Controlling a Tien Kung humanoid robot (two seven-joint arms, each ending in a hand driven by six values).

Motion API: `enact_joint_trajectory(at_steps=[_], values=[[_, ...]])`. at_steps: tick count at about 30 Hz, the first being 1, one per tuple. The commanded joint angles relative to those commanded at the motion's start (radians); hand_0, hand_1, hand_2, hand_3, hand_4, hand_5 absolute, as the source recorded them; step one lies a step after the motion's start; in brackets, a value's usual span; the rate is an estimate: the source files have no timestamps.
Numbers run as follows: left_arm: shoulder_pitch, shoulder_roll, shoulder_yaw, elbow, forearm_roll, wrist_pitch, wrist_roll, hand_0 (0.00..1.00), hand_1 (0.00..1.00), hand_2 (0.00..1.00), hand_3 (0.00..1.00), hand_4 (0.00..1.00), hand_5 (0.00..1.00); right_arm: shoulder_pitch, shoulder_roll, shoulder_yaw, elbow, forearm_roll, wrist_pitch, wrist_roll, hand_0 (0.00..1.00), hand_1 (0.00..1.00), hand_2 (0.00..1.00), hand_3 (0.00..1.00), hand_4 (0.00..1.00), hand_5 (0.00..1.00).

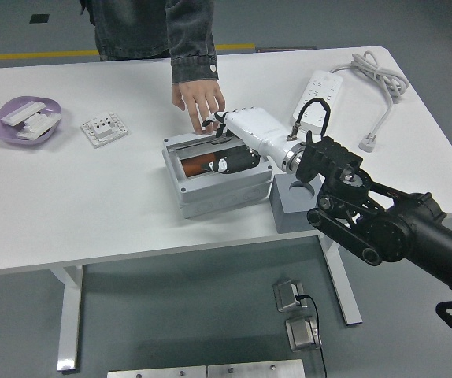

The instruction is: Pick up the cylinder from the cube,place it in the box,flap close box

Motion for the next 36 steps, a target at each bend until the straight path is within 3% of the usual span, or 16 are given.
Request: enact_joint_trajectory(at_steps=[11,18,22,28,36], values=[[0.005,-0.004,-0.004,0.0,0.002,0.002,0.007,0.646,0.553,0.513,0.607,0.58,0.164,-0.05,-0.005,0.009,0.007,0.008,-0.008,-0.001,0.438,0.534,0.643,0.815,0.904,0.575],[0.004,0.0,-0.006,0.0,0.003,0.003,0.01,0.646,0.551,0.514,0.606,0.58,0.164,-0.058,-0.013,0.073,0.032,-0.015,-0.007,-0.006,0.432,0.533,0.643,0.816,0.902,0.576],[0.005,0.001,-0.005,0.0,-0.001,0.003,0.012,0.646,0.551,0.514,0.606,0.58,0.164,-0.099,-0.037,0.15,0.086,-0.046,-0.001,-0.015,0.432,0.533,0.643,0.816,0.902,0.576],[0.019,0.001,0.008,0.0,-0.017,0.003,0.019,0.646,0.551,0.513,0.607,0.581,0.164,-0.22,-0.069,0.304,0.208,-0.087,0.001,-0.03,0.434,0.533,0.644,0.817,0.902,0.58],[0.03,0.006,0.018,0.0,-0.025,0.003,0.024,0.646,0.552,0.513,0.606,0.58,0.164,-0.384,-0.041,0.524,0.353,-0.096,-0.027,-0.013,0.428,0.521,0.64,0.805,0.902,0.582]])
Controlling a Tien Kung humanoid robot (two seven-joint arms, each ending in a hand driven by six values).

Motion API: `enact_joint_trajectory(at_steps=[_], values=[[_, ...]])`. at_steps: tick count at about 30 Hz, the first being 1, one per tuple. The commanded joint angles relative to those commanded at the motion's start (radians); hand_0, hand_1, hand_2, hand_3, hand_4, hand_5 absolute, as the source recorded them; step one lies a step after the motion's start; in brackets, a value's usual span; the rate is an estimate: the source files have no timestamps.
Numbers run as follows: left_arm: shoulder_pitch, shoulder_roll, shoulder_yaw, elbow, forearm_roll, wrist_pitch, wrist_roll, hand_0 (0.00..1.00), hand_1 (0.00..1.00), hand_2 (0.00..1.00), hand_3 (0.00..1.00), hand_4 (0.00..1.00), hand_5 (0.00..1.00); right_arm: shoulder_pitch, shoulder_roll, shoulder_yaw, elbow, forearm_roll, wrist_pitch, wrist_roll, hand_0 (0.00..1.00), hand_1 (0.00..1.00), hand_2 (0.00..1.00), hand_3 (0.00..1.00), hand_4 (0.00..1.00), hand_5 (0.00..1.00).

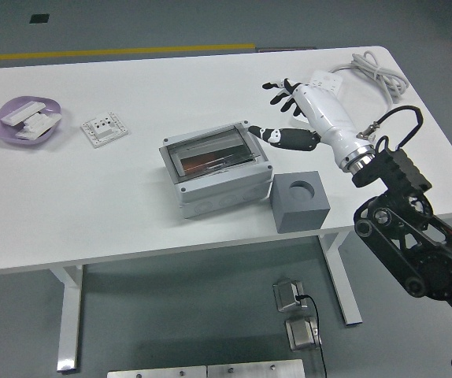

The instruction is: Pick up the cylinder from the cube,place it in the box,flap close box

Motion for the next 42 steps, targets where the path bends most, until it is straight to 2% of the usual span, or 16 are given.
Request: enact_joint_trajectory(at_steps=[11,15,21,28,34,42], values=[[-0.018,0.014,0.006,0.0,-0.002,-0.004,-0.007,0.646,0.552,0.513,0.606,0.581,0.164,-0.215,-0.015,0.277,0.168,0.017,-0.034,0.031,0.449,0.519,0.64,0.789,0.905,0.588],[-0.027,0.023,0.008,0.0,0.004,-0.005,-0.008,0.646,0.552,0.513,0.606,0.581,0.164,-0.286,-0.015,0.37,0.205,0.049,-0.052,0.051,0.449,0.519,0.64,0.789,0.905,0.588],[-0.041,0.037,0.001,0.0,0.025,-0.006,-0.005,0.645,0.552,0.514,0.606,0.581,0.164,-0.371,-0.003,0.512,0.211,0.161,-0.079,0.107,0.454,0.521,0.64,0.79,0.905,0.59],[-0.075,0.04,0.005,0.0,0.055,-0.013,-0.008,0.646,0.552,0.513,0.606,0.581,0.165,-0.451,0.011,0.671,0.219,0.284,-0.108,0.163,0.456,0.519,0.638,0.786,0.905,0.59],[-0.083,0.042,0.06,0.0,0.02,-0.027,-0.05,0.645,0.552,0.514,0.606,0.581,0.164,-0.506,0.015,0.797,0.233,0.345,-0.131,0.203,0.453,0.518,0.638,0.78,0.905,0.591],[-0.077,0.041,0.1,0.0,-0.007,-0.037,-0.069,0.645,0.552,0.516,0.607,0.584,0.167,-0.538,0.035,0.867,0.241,0.343,-0.142,0.219,0.457,0.508,0.637,0.767,0.906,0.597]])
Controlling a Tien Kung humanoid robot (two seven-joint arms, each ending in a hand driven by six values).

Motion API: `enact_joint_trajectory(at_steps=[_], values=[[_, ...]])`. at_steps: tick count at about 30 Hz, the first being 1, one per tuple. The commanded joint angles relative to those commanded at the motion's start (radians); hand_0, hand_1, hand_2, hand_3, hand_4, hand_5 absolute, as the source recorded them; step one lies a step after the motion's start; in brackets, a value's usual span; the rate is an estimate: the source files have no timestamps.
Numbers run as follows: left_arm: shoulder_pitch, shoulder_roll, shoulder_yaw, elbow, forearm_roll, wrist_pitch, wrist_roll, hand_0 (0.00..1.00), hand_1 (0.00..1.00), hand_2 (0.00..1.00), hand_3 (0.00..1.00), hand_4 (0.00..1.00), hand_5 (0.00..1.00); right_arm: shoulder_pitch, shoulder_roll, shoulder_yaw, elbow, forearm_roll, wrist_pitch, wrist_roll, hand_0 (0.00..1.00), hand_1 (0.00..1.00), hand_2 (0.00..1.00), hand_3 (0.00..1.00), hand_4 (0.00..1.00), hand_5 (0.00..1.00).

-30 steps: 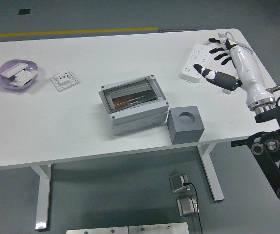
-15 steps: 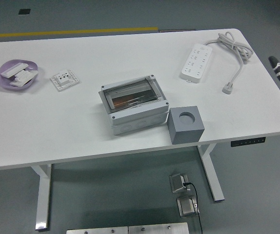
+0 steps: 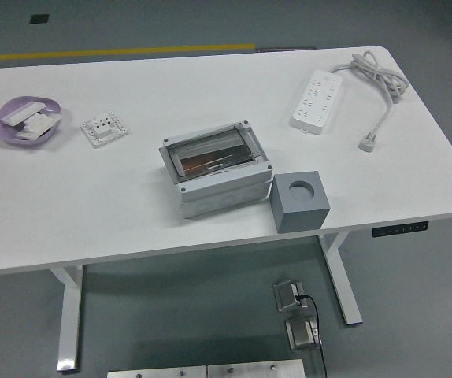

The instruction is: Pick up the cylinder from the cube,place it in the box,flap close box

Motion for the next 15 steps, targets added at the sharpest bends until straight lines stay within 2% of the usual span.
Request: enact_joint_trajectory(at_steps=[10,11,15], values=[[-0.005,-0.003,-0.005,0.0,0.007,-0.002,-0.004,0.645,0.553,0.517,0.608,0.585,0.167,-0.005,0.002,0.026,0.002,-0.04,0.004,-0.007,0.468,0.508,0.634,0.763,0.906,0.599],[-0.005,-0.003,-0.007,0.0,0.009,-0.002,-0.004,0.65,0.584,0.528,0.608,0.587,0.169,-0.006,0.003,0.027,0.003,-0.044,0.005,-0.008,0.486,0.511,0.634,0.761,0.906,0.599],[0.001,-0.005,-0.022,0.0,0.018,0.0,0.004,0.65,0.584,0.528,0.608,0.587,0.169,-0.005,0.0,0.025,0.004,-0.055,0.007,-0.01,0.486,0.511,0.634,0.761,0.906,0.599]])
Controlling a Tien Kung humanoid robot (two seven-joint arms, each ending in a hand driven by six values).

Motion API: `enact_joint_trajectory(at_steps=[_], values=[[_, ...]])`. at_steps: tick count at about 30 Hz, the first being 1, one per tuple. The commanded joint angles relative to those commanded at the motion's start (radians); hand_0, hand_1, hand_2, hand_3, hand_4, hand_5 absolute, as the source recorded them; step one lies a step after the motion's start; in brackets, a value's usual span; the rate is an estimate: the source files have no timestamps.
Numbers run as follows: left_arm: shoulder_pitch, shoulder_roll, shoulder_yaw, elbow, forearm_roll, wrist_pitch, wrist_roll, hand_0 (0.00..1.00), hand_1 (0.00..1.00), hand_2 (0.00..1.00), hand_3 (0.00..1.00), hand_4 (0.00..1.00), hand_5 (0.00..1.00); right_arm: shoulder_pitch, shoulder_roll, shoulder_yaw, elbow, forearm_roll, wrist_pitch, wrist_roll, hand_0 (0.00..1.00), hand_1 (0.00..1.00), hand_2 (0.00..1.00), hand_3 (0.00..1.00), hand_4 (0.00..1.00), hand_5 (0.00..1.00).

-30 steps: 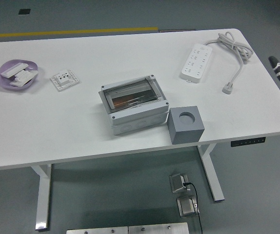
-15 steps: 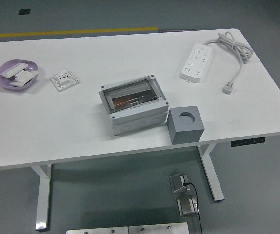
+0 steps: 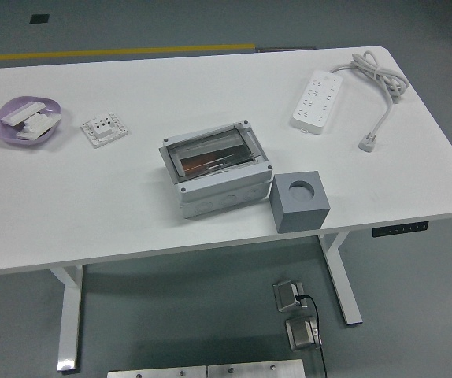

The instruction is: Pick up the cylinder from the cube,place it in the box,flap close box

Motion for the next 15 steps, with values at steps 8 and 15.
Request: enact_joint_trajectory(at_steps=[8,15], values=[[0.031,-0.006,-0.053,0.0,0.022,0.011,0.031,0.651,0.588,0.532,0.609,0.591,0.173,0.029,-0.011,-0.034,-0.004,-0.011,0.001,0.001,0.493,0.507,0.629,0.756,0.903,0.598],[0.042,-0.008,-0.087,0.0,0.034,0.024,0.057,0.65,0.589,0.53,0.609,0.592,0.173,0.063,-0.014,-0.082,-0.016,-0.018,0.002,0.002,0.495,0.505,0.628,0.751,0.899,0.594]])
